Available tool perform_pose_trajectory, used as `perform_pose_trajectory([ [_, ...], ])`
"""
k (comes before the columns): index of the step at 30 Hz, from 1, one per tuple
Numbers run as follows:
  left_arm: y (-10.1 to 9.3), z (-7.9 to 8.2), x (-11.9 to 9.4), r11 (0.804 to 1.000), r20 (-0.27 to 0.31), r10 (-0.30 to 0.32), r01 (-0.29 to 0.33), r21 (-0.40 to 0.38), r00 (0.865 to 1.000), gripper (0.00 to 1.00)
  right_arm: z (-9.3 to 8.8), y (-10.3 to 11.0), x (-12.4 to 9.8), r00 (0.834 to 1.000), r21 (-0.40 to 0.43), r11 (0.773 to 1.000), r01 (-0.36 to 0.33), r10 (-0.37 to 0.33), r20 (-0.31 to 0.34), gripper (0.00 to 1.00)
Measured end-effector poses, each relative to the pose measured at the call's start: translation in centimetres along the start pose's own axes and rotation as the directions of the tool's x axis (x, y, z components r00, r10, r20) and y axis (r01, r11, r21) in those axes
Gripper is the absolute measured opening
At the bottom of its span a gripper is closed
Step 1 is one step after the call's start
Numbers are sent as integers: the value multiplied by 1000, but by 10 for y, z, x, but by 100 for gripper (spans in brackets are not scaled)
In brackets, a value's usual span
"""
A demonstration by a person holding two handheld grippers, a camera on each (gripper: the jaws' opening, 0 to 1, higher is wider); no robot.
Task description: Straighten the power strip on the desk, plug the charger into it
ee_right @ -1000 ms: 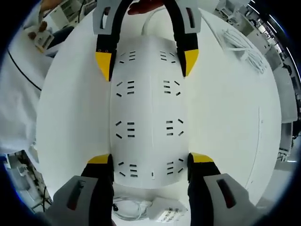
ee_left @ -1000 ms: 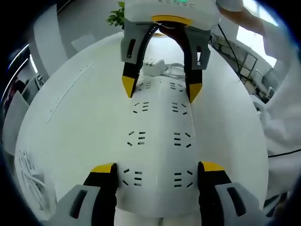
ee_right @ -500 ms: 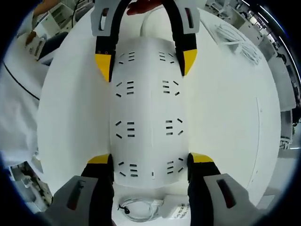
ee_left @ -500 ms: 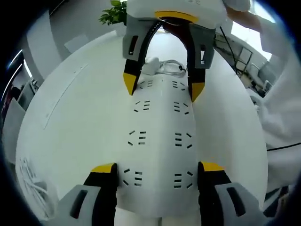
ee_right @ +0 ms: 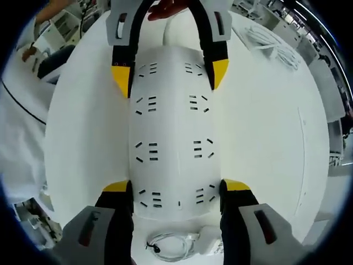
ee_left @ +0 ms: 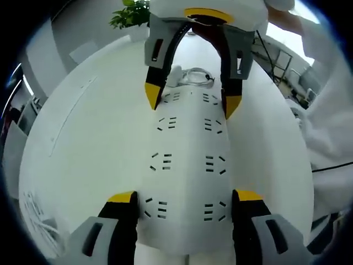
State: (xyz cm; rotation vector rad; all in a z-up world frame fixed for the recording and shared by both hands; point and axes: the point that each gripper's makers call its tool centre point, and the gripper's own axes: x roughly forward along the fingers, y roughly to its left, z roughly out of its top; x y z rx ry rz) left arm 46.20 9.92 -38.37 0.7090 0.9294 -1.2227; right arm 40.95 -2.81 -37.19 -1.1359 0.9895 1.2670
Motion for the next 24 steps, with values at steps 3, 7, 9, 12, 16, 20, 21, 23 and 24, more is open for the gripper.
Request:
perform_pose_trajectory([
  [3,-12,3,0,1000,-5,0,0,8,1000,70,0,1,-1,1000,12,1000,4,-4,29,62],
  [7,-9,2,0,1000,-16,-2,3,15,1000,69,1,1,-2,994,27,1000,11,-14,110,63],
  [9,-7,1,-1,1000,-17,-2,2,15,1000,69,5,1,-3,983,38,999,13,-20,183,64],
  [12,-6,1,-1,1000,-14,-2,3,15,1000,69,19,-8,-20,915,82,997,0,-34,403,65],
  [16,-4,0,-1,1000,-18,-3,3,15,1000,69,3,-37,-57,788,222,975,29,-159,595,66],
  [20,-2,0,-1,1000,-17,-3,3,15,1000,69,-42,-47,-73,704,365,928,77,-310,639,61],
  [21,-2,-1,-1,1000,-18,-2,2,14,1000,69,-54,-50,-72,692,407,910,76,-342,636,60],
  [23,-1,-1,-1,1000,-21,-2,2,15,1000,69,-73,-55,-67,678,453,887,89,-387,625,58],
  [24,-4,0,-1,1000,-23,-1,1,15,1000,69,-82,-60,-64,670,472,874,117,-420,612,55],
])
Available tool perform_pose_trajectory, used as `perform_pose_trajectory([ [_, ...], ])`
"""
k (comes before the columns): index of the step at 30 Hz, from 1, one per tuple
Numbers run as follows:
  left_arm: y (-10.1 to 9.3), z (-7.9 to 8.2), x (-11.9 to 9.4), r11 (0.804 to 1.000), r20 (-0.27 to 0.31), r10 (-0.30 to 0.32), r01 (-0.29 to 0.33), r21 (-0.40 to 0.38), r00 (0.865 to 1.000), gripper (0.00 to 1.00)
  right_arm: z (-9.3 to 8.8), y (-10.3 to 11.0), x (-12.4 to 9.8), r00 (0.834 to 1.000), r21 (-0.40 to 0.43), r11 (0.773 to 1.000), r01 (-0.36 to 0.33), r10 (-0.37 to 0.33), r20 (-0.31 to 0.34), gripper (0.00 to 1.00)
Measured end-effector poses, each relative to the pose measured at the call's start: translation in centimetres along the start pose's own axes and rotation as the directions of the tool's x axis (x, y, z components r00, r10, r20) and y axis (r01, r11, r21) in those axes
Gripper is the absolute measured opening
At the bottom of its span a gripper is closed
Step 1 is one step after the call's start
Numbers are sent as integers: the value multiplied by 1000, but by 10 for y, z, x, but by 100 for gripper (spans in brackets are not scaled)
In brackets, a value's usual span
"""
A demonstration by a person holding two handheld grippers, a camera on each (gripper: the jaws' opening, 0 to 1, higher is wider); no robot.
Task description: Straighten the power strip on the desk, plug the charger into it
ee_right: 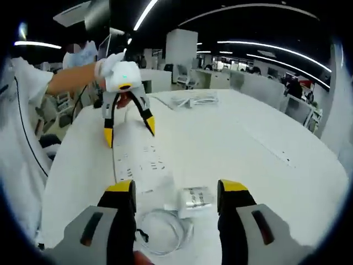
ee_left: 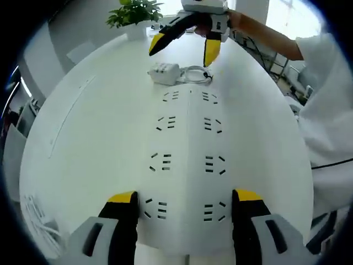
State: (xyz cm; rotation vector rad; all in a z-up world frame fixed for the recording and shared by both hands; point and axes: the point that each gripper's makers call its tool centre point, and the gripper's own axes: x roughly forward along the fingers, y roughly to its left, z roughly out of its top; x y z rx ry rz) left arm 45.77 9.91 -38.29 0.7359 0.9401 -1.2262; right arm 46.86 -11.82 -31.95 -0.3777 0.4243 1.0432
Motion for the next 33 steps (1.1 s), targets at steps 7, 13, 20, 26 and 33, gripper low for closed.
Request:
perform_pose_trajectory([
  [7,-85,24,0,999,11,-42,42,-11,999,69,-8,-13,21,996,58,998,38,-43,72,49],
  [13,-65,20,1,998,14,-61,61,-35,998,69,-6,-9,35,994,50,999,19,-24,110,43],
  [20,-49,17,-1,999,8,-36,36,-20,999,69,-11,-7,32,990,41,999,-25,19,142,37],
  [26,-52,16,-2,1000,12,-12,12,-16,1000,69,-16,9,18,981,5,991,-131,129,143,37],
  [33,-49,17,-1,1000,9,-9,9,-9,1000,69,-28,46,-12,956,-88,957,-276,283,78,37],
])
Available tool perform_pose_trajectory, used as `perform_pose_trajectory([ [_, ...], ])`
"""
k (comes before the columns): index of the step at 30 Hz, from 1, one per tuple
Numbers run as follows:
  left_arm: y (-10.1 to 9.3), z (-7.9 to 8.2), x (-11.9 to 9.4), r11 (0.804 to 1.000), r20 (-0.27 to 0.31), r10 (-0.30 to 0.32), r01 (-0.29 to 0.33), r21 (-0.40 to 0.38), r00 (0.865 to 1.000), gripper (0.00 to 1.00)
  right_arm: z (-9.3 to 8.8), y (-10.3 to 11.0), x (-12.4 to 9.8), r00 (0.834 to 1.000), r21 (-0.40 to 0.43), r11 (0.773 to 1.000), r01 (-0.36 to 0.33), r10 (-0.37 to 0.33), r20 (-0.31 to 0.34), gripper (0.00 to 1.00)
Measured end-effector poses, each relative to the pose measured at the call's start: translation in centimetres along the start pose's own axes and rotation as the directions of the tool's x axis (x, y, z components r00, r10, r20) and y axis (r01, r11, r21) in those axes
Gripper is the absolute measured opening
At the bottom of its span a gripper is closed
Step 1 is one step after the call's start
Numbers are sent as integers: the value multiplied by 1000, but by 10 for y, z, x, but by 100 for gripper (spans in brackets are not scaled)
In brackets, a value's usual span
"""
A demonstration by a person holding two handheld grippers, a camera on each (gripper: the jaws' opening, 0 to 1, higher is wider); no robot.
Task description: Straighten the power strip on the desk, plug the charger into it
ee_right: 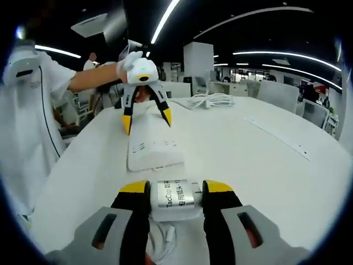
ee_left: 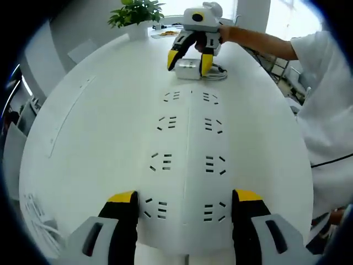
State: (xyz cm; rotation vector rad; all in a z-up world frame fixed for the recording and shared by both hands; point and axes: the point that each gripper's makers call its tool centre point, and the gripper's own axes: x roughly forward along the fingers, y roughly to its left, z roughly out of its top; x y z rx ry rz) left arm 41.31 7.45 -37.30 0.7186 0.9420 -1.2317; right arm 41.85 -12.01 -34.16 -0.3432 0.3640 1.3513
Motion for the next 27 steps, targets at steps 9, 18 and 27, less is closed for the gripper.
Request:
perform_pose_trajectory([
  [9,-3,0,0,1000,-5,7,-7,6,1000,69,13,3,-17,988,96,984,147,-143,-52,42],
  [18,-5,-1,-1,1000,-4,11,-11,2,1000,69,27,11,-47,703,243,670,701,-707,-81,57],
  [27,-1,0,-1,1000,5,9,-9,6,1000,69,-20,-11,-37,370,212,319,924,-885,-283,49],
])
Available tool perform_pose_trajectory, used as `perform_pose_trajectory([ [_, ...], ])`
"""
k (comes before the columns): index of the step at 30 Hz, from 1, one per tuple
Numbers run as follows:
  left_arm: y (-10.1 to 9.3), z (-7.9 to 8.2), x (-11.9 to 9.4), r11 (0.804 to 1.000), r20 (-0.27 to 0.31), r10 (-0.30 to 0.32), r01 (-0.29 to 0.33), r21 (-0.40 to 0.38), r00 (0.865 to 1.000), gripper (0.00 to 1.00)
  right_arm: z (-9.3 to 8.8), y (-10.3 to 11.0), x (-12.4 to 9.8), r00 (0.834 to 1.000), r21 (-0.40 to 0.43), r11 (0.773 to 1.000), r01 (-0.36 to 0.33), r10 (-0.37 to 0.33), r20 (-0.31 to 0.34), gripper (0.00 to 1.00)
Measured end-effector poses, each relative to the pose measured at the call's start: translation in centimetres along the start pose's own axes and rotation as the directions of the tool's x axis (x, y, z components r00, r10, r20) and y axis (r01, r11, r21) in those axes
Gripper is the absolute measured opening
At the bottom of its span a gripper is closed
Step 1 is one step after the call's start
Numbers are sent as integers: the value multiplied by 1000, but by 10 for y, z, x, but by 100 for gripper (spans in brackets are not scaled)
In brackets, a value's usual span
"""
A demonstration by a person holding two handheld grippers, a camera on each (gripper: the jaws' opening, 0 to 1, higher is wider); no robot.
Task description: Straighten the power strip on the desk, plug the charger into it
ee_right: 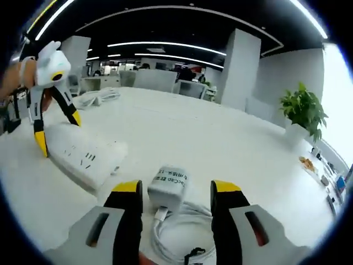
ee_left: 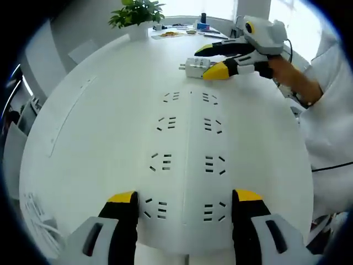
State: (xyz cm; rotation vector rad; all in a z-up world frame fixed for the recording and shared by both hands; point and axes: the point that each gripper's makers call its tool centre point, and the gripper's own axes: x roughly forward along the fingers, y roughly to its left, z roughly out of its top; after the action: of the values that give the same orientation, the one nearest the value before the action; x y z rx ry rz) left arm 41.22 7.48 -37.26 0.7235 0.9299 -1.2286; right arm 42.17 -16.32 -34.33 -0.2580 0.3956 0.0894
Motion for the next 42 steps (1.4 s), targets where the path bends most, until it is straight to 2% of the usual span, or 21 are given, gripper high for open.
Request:
perform_pose_trajectory([
  [2,0,0,0,1000,0,1,-1,1,1000,69,1,-5,4,999,-2,999,39,-39,-4,49],
  [7,-6,0,0,1000,7,2,-2,1,1000,69,1,-5,13,997,10,997,71,-71,-17,44],
  [14,-13,0,0,1000,12,2,-2,2,1000,70,0,-4,16,998,9,998,66,-66,-7,35],
  [16,-12,0,0,1000,11,2,-2,1,1000,70,0,-2,13,999,7,999,52,-52,3,30],
  [19,-10,0,1,1000,11,1,-1,0,1000,70,0,0,9,1000,-10,1000,18,-18,18,29],
  [23,-10,0,1,1000,11,1,-1,0,1000,70,2,5,11,994,-39,995,-94,96,44,28],
  [25,-12,0,1,1000,11,2,-2,-1,1000,70,3,11,12,981,-74,981,-180,185,53,28],
  [26,-14,0,1,1000,11,2,-2,0,1000,70,3,17,11,964,-102,962,-252,259,56,28],
  [28,-15,0,1,1000,11,2,-2,-1,1000,70,3,22,9,938,-155,930,-333,343,47,28],
  [31,-13,0,1,1000,10,2,-2,-1,1000,70,2,31,4,876,-257,852,-456,481,40,28],
  [33,-13,0,1,1000,12,2,-2,-2,1000,70,0,34,0,841,-313,801,-510,541,15,28],
  [35,-12,0,1,1000,11,1,-1,-2,1000,70,-1,38,-3,811,-334,764,-552,585,-2,28],
  [37,-13,0,0,1000,10,1,-1,-1,1000,70,-1,40,-4,796,-319,754,-575,606,-2,28],
  [39,-12,0,0,1000,10,1,-1,-1,1000,70,0,39,-1,790,-295,754,-586,614,0,28],
  [41,-11,0,0,1000,10,1,-1,-2,1000,70,-1,39,-1,788,-289,755,-589,615,1,28],
  [42,-10,0,1,1000,10,1,-1,-2,1000,70,0,39,-1,793,-263,766,-586,610,9,28],
])
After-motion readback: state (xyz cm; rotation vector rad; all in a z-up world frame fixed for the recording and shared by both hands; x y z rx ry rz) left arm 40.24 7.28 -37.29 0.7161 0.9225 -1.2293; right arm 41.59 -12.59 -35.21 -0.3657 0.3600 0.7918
